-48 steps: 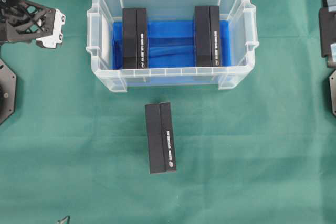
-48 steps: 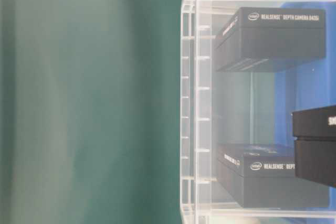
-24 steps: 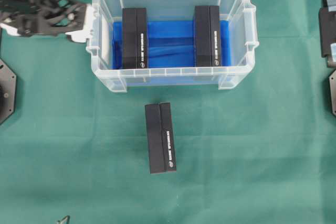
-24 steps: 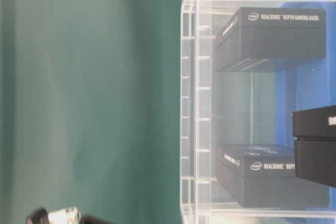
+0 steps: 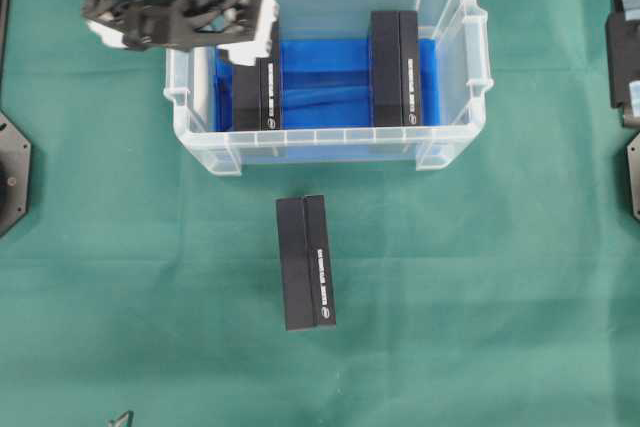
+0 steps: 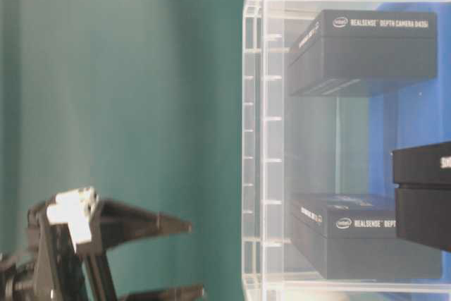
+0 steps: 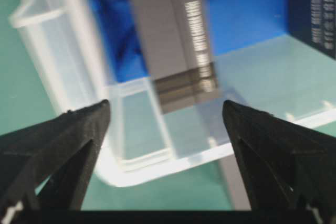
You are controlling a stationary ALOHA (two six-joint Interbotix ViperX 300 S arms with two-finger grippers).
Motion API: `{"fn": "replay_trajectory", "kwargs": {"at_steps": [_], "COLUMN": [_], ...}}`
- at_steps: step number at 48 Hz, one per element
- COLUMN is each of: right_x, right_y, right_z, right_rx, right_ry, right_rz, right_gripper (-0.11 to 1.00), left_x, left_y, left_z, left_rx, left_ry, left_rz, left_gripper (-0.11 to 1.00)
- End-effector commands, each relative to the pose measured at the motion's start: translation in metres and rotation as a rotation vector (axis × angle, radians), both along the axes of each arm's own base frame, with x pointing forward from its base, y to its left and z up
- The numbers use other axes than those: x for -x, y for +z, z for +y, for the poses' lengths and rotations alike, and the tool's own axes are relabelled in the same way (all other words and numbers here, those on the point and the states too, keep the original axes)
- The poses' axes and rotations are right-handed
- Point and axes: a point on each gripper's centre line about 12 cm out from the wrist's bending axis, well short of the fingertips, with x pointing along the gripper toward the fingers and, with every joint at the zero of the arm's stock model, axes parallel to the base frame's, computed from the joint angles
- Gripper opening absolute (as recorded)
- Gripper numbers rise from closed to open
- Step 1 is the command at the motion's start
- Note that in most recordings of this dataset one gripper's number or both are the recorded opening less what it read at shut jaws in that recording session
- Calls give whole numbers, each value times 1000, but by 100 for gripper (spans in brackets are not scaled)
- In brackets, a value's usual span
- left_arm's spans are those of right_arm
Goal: Take the box out of the case with the left arm.
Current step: 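Move the open left gripper over the left black box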
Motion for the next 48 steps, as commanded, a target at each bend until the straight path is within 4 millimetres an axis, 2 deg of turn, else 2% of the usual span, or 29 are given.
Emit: {"fn": "replay_trajectory", "kwargs": {"at_steps": [1, 11, 20, 48], "right_x": [-1, -1, -1, -1], "right_y": [4, 4, 4, 4], "right_z": [-1, -1, 0, -1], "right_rx": [4, 4, 4, 4], "right_ry": [0, 1, 3, 1], "right_rz": [-17, -16, -15, -16], "right_gripper": [0, 0, 0, 0], "left_x": [-14, -30, -30, -30], "left_y": [11, 7, 1, 0], "left_z": [-2, 2, 6, 4], "left_rx": [-11, -14, -9, -2], "left_ry": [-17, -27, -19, -18], "left_rz": [-37, -32, -16, -7], "left_gripper": [83, 83, 83, 83]}}
